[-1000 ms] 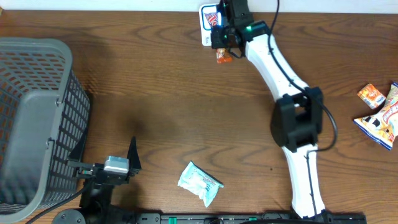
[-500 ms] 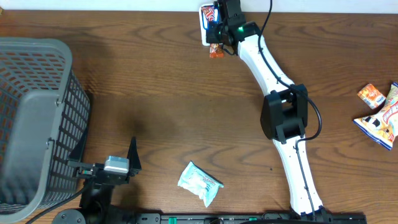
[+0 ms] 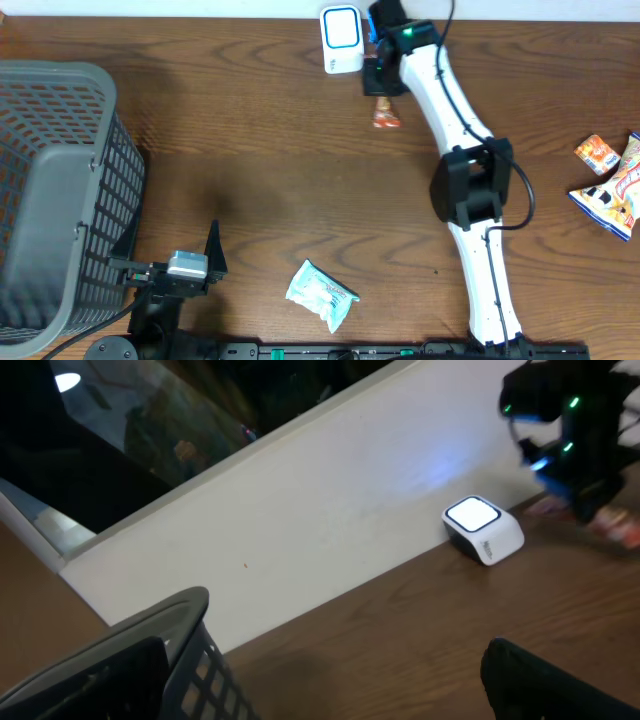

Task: Scan the item barcode
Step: 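Hold the chocolate bar over the scanner, presenting its label, then carry the chocolate bar to the far right and release it, then reach the right gripper to the light blue packet and grasp it, then lift and rotate the light blue packet near table centre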

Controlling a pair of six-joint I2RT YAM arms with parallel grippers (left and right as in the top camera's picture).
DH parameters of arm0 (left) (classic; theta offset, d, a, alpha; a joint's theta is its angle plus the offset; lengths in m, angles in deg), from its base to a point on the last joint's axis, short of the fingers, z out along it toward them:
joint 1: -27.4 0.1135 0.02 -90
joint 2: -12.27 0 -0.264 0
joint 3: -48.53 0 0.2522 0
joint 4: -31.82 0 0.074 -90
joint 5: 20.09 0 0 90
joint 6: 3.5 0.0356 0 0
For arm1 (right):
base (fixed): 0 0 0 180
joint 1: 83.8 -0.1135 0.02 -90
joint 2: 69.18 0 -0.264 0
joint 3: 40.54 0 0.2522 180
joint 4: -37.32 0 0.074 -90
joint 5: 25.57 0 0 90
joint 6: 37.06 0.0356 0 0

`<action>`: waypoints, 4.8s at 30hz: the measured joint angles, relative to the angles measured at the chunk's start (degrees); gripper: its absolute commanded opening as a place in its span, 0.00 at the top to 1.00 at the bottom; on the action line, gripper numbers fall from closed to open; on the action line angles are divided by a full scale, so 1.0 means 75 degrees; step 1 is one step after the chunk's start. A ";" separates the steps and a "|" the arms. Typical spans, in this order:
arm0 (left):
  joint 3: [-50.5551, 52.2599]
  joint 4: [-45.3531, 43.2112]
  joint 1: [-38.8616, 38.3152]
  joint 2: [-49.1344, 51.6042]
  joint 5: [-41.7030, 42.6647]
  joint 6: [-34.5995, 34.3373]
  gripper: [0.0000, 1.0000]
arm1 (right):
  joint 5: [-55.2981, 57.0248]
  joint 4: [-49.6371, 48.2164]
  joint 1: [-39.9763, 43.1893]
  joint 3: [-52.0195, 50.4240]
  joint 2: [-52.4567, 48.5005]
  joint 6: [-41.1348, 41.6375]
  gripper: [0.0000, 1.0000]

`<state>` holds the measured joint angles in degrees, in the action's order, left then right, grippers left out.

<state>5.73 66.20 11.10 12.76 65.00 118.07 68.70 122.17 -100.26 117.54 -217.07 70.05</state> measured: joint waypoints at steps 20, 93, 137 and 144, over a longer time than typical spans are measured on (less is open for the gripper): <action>0.0000 0.0038 0.0000 0.0000 0.0000 0.0000 0.00 | 0.3392 0.2229 0.3821 -0.0565 0.0356 0.0603 0.99; 0.0000 0.0058 0.0000 0.0000 0.0000 0.0000 0.00 | -0.2428 0.0096 -0.4739 -0.8338 0.6508 0.1113 0.99; 0.0000 0.0058 0.0000 0.0000 0.0000 0.0000 0.00 | -0.2092 -0.3672 -0.2672 -1.0797 0.6528 0.1180 0.99; 0.0000 0.0058 0.0000 0.0000 0.0000 0.0000 0.00 | -0.2171 -0.3978 -0.2891 -1.0185 0.6854 0.0901 0.99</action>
<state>5.73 66.64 11.10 12.76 65.00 118.07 52.42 92.34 -121.95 41.15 -165.66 76.80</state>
